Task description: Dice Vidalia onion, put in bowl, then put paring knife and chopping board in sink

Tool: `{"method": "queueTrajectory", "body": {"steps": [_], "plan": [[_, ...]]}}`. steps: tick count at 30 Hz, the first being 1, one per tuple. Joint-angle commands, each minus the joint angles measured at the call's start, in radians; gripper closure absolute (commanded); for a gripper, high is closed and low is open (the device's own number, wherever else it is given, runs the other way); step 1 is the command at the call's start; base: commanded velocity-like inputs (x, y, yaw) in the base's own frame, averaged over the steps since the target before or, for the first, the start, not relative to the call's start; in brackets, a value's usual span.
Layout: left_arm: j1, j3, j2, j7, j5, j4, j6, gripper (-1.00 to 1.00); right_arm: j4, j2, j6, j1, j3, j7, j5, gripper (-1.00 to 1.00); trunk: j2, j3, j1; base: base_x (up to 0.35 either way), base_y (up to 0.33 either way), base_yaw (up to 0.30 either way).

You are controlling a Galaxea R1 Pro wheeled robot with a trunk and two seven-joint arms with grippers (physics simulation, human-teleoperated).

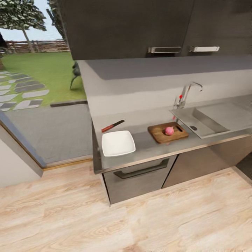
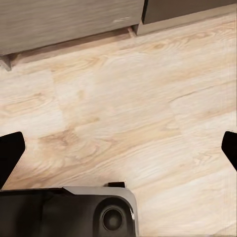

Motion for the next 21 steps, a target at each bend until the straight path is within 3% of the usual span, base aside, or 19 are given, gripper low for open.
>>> {"method": "queueTrajectory", "body": {"steps": [1, 21], "plan": [[0.0, -0.003, 0.001, 0.005, 0.005, -0.001, -0.003, -1.0, -0.002, 0.0, -0.001, 0.0, 0.001, -0.003, -0.002, -1.0, -0.002, -0.001, 0.001, 0.0, 0.307, -0.2], [0.0, -0.003, 0.001, 0.005, 0.005, -0.001, -0.003, -1.0, -0.002, 0.0, -0.001, 0.0, 0.001, -0.003, -0.002, -1.0, -0.002, -0.001, 0.001, 0.0, 0.308, -0.2]]}}
